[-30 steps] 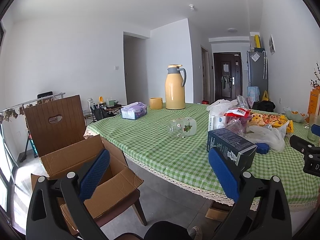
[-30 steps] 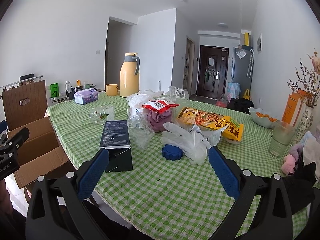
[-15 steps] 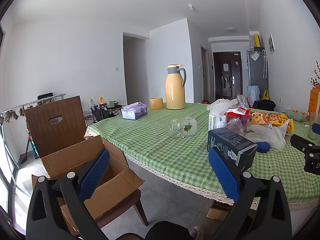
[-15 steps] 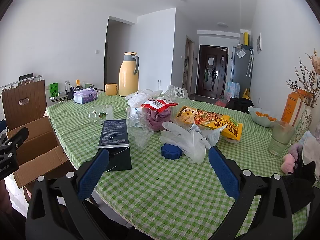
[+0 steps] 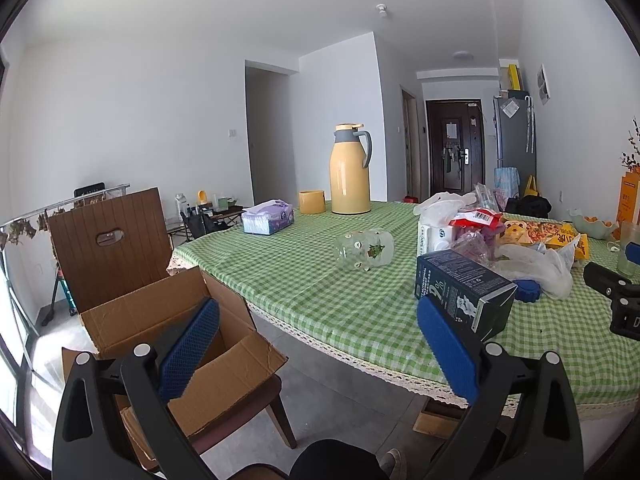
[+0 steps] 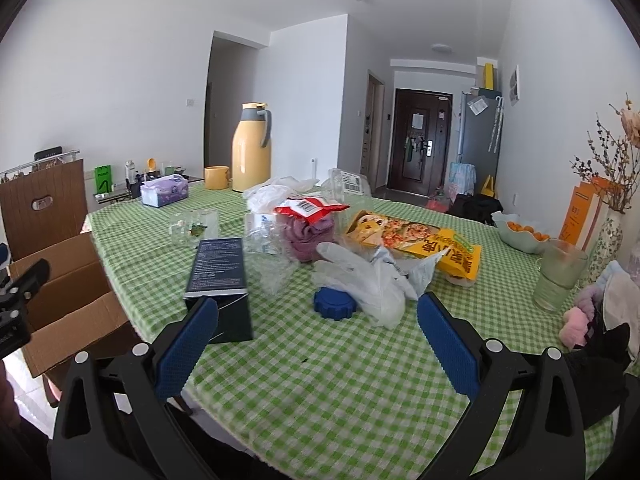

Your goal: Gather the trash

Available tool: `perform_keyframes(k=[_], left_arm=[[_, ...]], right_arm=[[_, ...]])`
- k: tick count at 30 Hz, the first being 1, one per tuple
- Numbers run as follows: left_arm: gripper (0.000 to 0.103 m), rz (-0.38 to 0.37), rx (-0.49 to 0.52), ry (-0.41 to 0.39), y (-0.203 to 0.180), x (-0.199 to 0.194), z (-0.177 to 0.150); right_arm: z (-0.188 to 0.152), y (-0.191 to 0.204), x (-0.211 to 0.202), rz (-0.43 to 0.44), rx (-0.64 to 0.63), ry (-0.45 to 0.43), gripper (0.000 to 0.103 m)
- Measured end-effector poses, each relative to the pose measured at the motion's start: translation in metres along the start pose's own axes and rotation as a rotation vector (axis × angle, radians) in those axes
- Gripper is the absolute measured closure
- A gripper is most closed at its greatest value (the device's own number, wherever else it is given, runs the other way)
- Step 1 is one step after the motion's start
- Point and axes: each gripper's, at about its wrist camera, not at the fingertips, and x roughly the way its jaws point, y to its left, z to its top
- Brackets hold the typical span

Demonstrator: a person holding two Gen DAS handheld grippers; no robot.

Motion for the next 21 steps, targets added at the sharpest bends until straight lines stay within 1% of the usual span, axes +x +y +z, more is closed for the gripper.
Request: perform_keyframes(k=[2,3,7,9,11,14,16,18,19,20,21], left_arm=[[0.007,0.001,0.002,-0.005,-0.002,0.001,0.002],[0.007,-0.009,-0.001,0.005,-0.005,0.005,0.003],[0.007,-0.098,-0.025,0.084,-0.021,0.023,0.005],[0.007,-0.165,-0.054,0.117,-0.037,0.034,0.007],[0.007,-0.212,-0.073,0.164,-0.057,0.051,0.009],[0.007,-0.26,-0.091,0.225,-0.091,0.079,0.011],[0.007,-0.298,-0.072,0.265,-0.12,0.104,0.016],[0.007,-0.304,-0.051,0.331,-0.144,0.132,0.019],[0.007,-0.29,-0.041,0.353,-0.152,0.143,0.018],[0.007,-0.258,-0.013,0.392,-0.161,0.157,0.015],[0.007,-0.248,0.009,0.415,-0.165,0.164,0.013]], right_arm=[[0.001,-0.006,0.005,-0.004,0.007,-0.001,0.007],[0.001,-0.01,0.009,-0.012,0.011,0.004,0.007],[0.003,-0.029,0.03,-0.012,0.058,0.04,0.007],[0.005,-0.041,0.038,-0.016,0.079,0.052,0.007],[0.007,-0.052,0.044,-0.025,0.102,0.061,0.007],[0.011,-0.071,0.051,-0.03,0.132,0.072,0.007],[0.013,-0.084,0.055,-0.029,0.138,0.088,0.007],[0.014,-0.095,0.058,-0.031,0.139,0.099,0.007],[0.014,-0.102,0.061,-0.029,0.141,0.111,0.007],[0.014,-0.106,0.063,-0.027,0.145,0.121,0.007],[0.014,-0.109,0.066,-0.023,0.15,0.133,0.007]])
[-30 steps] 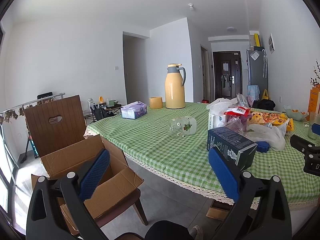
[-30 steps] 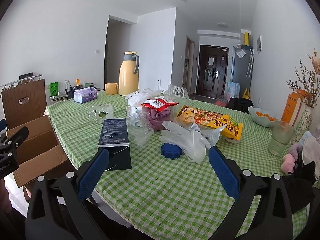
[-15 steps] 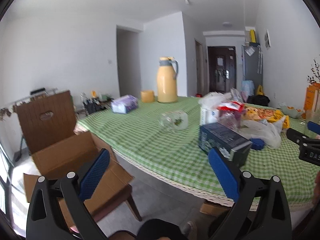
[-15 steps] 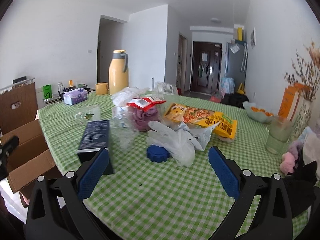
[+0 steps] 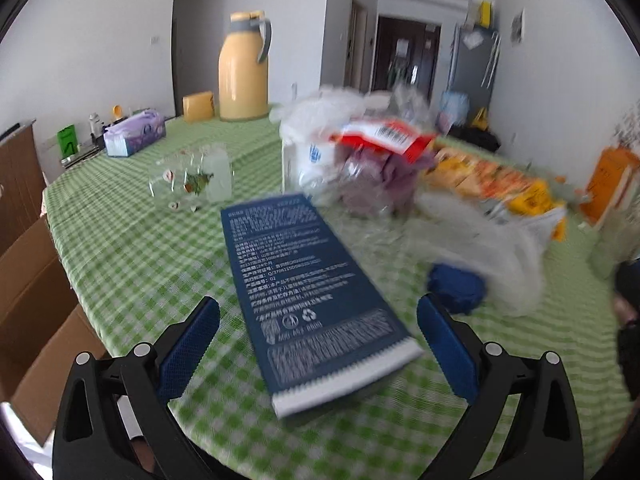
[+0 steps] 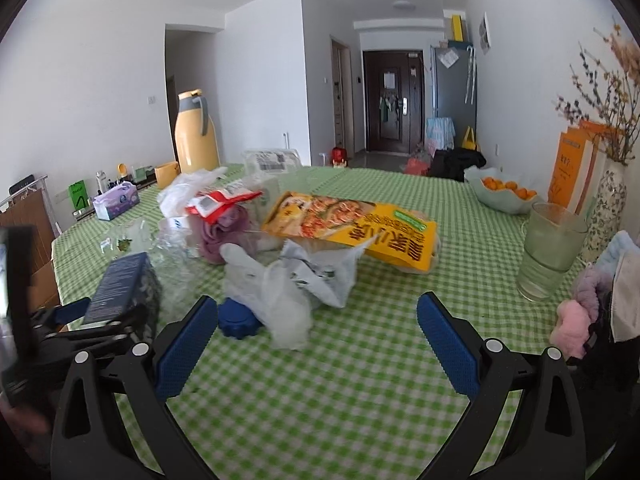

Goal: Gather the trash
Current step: 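Reach the left tool to the dark blue box and grasp it, then carry the blue box toward the cardboard box while the right tool grasps the white glove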

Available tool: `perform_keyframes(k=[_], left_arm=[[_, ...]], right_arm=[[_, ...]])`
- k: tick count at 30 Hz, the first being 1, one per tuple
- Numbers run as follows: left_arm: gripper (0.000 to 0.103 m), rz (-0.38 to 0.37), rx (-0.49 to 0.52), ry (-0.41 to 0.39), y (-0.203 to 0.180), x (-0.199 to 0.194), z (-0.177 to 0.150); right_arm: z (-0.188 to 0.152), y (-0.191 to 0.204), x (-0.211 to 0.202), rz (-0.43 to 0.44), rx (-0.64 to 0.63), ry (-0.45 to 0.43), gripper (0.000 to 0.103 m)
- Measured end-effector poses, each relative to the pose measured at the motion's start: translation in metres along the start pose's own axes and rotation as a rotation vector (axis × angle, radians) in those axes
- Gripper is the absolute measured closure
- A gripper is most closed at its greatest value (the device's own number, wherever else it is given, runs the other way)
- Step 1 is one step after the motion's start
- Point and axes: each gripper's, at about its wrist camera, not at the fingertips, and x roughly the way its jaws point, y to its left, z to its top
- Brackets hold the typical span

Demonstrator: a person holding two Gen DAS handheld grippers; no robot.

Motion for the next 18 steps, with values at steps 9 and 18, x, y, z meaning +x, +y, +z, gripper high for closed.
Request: perform_keyframes(k=[9,18], left_arm=[[0.01,-0.031,0.058,0.022,0.046,-0.005,-0.006],[0.045,-0.105,-0.034,0.028,0.057,-0.003,0.014]], right_arm=[[0.007,0.004,0.048,0.153,-0.017,0.148,0.007],[0.016,0.019,0.102,0.157,0.033,0.324,0.015]])
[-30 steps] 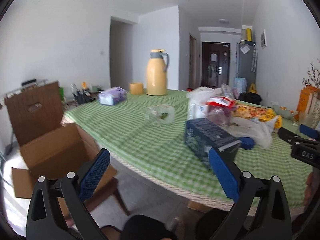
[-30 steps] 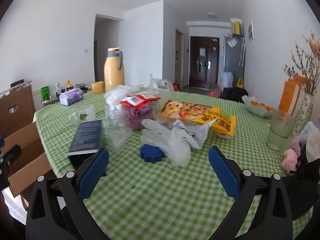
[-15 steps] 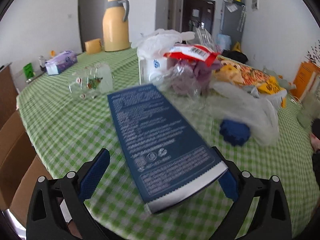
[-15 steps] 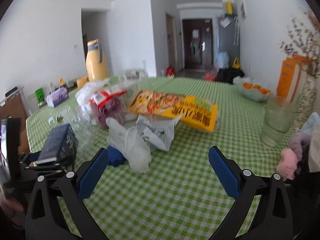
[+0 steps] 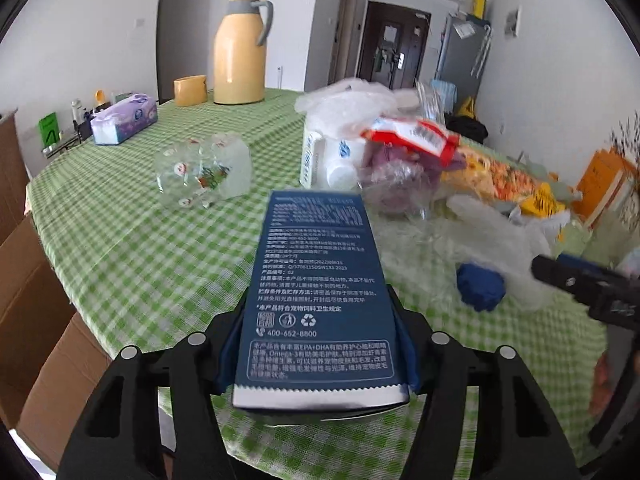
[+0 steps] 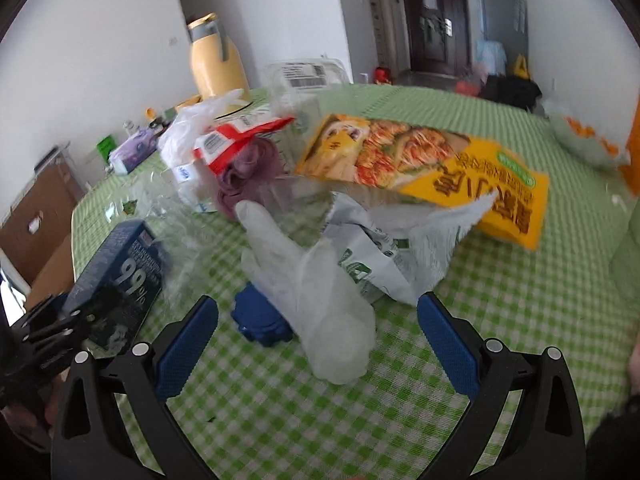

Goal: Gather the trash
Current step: 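Carry the blue box toward the cardboard box while the right tool grasps the white glove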

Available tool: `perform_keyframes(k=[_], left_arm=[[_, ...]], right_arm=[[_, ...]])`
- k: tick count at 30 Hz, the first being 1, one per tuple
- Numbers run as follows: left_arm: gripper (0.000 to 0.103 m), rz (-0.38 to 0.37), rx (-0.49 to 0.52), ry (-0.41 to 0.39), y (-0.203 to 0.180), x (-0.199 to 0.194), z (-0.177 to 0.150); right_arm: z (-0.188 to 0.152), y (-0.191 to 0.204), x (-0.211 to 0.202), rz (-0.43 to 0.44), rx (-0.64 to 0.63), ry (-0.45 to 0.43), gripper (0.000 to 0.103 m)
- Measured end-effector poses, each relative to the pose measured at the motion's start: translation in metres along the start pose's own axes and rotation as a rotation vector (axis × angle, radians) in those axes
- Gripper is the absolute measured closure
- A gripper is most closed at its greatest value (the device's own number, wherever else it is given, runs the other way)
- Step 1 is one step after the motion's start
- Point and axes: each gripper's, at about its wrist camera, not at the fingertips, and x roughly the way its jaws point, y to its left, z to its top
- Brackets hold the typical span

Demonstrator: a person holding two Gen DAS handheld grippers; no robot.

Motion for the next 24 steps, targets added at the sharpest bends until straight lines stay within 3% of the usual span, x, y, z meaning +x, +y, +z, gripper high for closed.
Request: perform_keyframes(k=[1,2,3,5,9,12,17,24], left_arm=[[0.045,0.006,-0.002,-0.013,0.001,-0.005,0.0],[0.045,0.016,0.0,-0.031,0.002,-0.011,0.002],[0.045,0.025,0.004,-0.052,0.003,-0.018,0.004],[0.045,0.034,0.011,-0.111,0.007,-0.036,0.009],[0.045,0.057,0.0,-0.189,0.016,-0.063,0.018],[0.045,0.066,-0.017,-0.219,0.026,-0.075,0.025],[0.045,0.114,-0.078,-0.224,0.06,-0.085,0.027],[0.045,0.319,-0.175,-0.22,0.156,-0.115,0.012]], right_arm=[[-0.001,-0.003,0.002,-0.02,0.018,0.015,0.033],[-0.002,-0.004,0.003,-0.018,0.024,0.035,0.084],[-0.003,-0.003,0.003,-0.034,0.023,0.046,0.092],[-0.002,0.005,-0.003,-0.023,-0.029,0.041,0.097],[0.009,0.024,-0.037,-0.004,-0.069,-0.073,0.1],[0.019,0.043,-0.054,-0.017,-0.113,-0.144,0.1],[0.038,0.078,-0.054,0.007,-0.166,-0.18,0.1],[0.06,0.175,-0.04,0.177,-0.297,-0.22,0.1]])
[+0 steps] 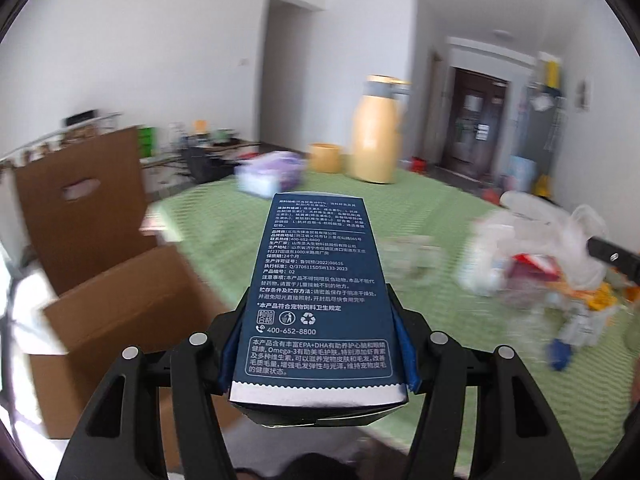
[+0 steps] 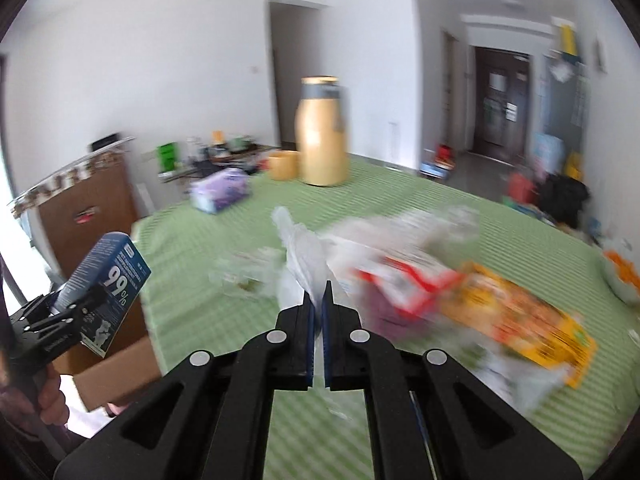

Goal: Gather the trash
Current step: 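Carry the blue box toward the cardboard box while the right tool grasps the white glove, then open the left tool over the cardboard box while the right tool drops the glove in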

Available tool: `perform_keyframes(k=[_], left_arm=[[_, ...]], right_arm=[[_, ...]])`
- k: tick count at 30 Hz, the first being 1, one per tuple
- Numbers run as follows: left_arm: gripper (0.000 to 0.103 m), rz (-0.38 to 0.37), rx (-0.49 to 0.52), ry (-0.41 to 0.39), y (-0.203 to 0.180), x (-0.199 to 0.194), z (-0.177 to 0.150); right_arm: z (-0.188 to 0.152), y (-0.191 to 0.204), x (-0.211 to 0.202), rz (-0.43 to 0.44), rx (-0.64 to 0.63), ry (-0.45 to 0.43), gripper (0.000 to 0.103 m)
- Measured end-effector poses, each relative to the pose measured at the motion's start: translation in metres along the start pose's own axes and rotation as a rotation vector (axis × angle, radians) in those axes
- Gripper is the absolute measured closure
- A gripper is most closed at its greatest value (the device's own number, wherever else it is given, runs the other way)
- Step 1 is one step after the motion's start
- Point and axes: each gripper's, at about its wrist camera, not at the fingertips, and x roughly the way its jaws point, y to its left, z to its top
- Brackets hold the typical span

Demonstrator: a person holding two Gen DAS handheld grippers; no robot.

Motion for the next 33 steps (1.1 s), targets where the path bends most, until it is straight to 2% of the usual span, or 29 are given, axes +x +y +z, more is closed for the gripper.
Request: perform_keyframes(k=[3,8,10,12,14,16,18,22,24,29,32,33], left_arm=[[0.045,0.127,-0.068,0.02,0.062,0.0,-0.002],[0.045,0.227,-0.24,0.186,0.163,0.008,-0.023],[0.045,0.25,-0.282,0.238,0.189,0.012,-0.035],[0.045,0.236,-0.317,0.3,0.21,0.026,-0.048],[0.045,0.226,-0.381,0.406,0.234,0.051,-0.066],[0.045,0.259,-0.411,0.455,0.252,0.066,-0.078],[0.044,0.284,-0.424,0.491,0.26,0.074,-0.088],[0.039,0.265,-0.494,0.553,0.277,0.086,-0.092],[0.024,0.29,-0.494,0.554,0.283,0.088,-0.092],[0.018,0.313,-0.478,0.515,0.286,0.078,-0.082],[0.018,0.329,-0.492,0.497,0.295,0.072,-0.082],[0.018,0.331,-0.506,0.488,0.299,0.069,-0.081]], right_arm=[[0.01,0.052,0.031,0.111,-0.066,0.024,0.1],[0.017,0.15,0.083,0.318,-0.195,0.087,0.1],[0.016,0.188,0.107,0.384,-0.235,0.125,0.1],[0.01,0.221,0.135,0.452,-0.269,0.172,0.1],[0.001,0.256,0.17,0.503,-0.289,0.261,0.1],[-0.013,0.292,0.204,0.532,-0.336,0.353,0.1],[-0.025,0.32,0.222,0.548,-0.386,0.404,0.1],[-0.046,0.362,0.243,0.573,-0.447,0.469,0.1],[-0.054,0.374,0.249,0.583,-0.459,0.489,0.1],[-0.068,0.396,0.268,0.597,-0.477,0.541,0.099],[-0.08,0.41,0.275,0.633,-0.482,0.606,0.098],[-0.082,0.413,0.276,0.639,-0.484,0.618,0.085]])
